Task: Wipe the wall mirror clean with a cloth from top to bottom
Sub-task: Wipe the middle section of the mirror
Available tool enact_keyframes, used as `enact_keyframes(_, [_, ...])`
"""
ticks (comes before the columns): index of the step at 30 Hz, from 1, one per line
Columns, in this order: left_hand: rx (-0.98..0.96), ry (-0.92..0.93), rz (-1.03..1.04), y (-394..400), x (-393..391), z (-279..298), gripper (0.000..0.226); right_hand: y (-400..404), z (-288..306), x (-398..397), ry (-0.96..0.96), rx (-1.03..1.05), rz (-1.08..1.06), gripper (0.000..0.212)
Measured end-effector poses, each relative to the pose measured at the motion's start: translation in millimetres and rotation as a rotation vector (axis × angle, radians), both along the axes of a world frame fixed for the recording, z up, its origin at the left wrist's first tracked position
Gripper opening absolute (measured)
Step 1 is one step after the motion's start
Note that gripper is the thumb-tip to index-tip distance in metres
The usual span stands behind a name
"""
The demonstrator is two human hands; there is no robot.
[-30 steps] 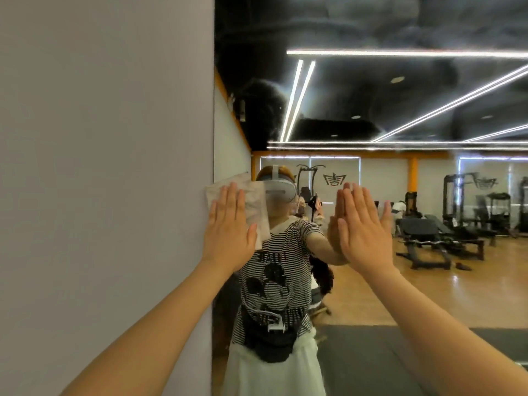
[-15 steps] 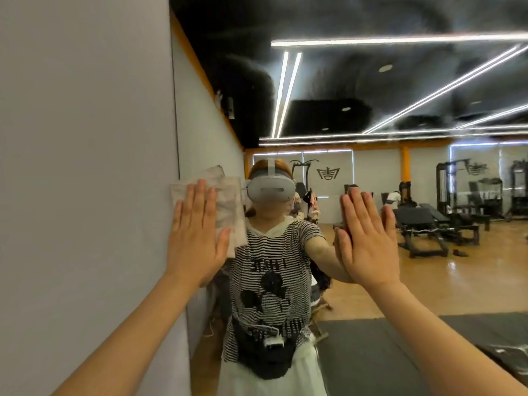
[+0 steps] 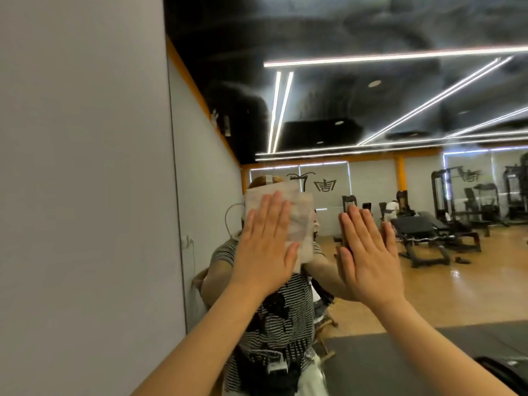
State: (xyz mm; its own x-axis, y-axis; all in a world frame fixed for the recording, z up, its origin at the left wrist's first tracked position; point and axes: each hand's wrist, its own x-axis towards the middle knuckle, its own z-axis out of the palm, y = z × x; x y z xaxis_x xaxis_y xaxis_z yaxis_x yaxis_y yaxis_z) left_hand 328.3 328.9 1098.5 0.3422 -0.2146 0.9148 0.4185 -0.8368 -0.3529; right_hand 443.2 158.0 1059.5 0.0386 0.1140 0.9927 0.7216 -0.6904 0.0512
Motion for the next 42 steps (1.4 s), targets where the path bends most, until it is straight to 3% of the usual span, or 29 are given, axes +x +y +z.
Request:
enact_keyframes(7, [-0.148, -0.074, -0.009, 77, -66, -3, 0.075, 1, 0, -2, 0.011, 0.003, -0.004, 0.058])
enact_keyframes(14, [-0.336, -0.214, -0.006, 43, -43, -9, 0.072, 3, -3, 0, 0.004, 0.022, -0.016, 0.057])
enact_keyframes(20, [-0.181, -0.040, -0.043, -30, 11, -10, 0.071, 4, -4, 2, -0.001, 0.010, -0.010, 0.056])
enact_keyframes(36, [-0.174, -0.075, -0.042, -50, 26, -8, 0.071, -2, -1, -1, 0.030, -0.058, 0.008, 0.057])
enact_keyframes(42, [-0.177, -0.104, -0.032, -52, 27, -7, 0.073, -32, 12, 5, -0.050, -0.254, -0.003, 0.057])
